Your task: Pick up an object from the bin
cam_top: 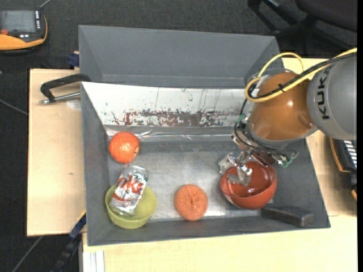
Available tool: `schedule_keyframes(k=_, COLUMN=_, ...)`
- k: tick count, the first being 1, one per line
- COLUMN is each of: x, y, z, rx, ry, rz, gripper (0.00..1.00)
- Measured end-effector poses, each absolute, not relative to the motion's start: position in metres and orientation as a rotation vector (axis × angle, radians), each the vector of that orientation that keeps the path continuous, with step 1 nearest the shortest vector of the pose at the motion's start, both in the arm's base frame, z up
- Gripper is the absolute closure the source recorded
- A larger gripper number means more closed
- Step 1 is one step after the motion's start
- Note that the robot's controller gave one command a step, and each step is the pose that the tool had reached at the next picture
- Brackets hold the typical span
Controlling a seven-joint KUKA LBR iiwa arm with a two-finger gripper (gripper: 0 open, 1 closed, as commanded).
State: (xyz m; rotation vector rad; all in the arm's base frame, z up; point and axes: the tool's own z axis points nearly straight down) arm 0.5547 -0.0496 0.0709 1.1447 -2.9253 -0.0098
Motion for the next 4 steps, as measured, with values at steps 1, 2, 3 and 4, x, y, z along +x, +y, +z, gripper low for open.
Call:
schedule_keyframes(k=1, x=0.555, y=-0.050, z=0.071, rx=1.144, ry=-2.925, rz=-0.010, gripper=0.00)
schedule_keyframes(k=2, x=0.555, y=-0.050, z=0.071, rx=1.144, ry=-2.925, rz=-0.010, gripper=1.00)
schedule_keyframes(k=3, x=0.560, y=-0.060, z=0.213, rx=1.152, ry=-2.937, rz=-0.001, gripper=1.00)
schedule_keyframes(k=4, x=0.567, y=-0.103, z=0.250, rx=1.853, ry=-2.561, rz=0.013, gripper=1.00)
